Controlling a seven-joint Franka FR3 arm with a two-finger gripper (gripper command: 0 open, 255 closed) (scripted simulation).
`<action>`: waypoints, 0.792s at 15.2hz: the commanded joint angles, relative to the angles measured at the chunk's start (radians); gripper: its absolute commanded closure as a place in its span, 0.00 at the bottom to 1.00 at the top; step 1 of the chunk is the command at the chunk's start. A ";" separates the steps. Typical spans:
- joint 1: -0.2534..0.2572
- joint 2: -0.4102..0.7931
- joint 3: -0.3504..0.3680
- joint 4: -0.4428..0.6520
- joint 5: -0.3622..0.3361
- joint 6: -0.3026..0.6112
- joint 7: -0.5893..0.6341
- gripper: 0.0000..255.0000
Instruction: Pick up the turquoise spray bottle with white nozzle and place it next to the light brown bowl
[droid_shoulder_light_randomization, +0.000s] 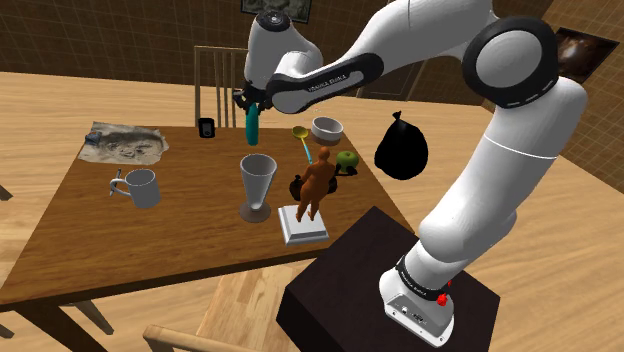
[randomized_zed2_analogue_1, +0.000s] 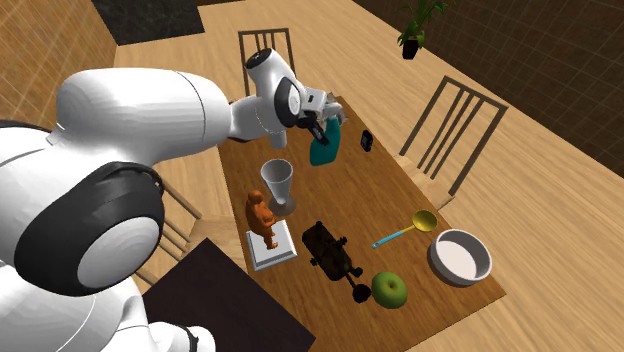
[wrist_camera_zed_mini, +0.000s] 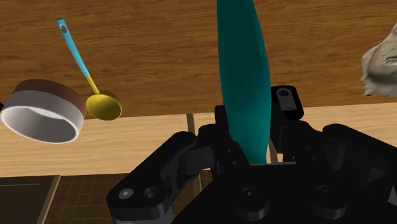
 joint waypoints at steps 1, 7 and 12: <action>-0.003 -0.015 0.005 0.005 0.021 -0.015 -0.019 1.00; -0.010 -0.049 0.017 0.043 0.081 -0.071 -0.077 1.00; -0.013 -0.072 0.024 0.081 0.124 -0.122 -0.119 1.00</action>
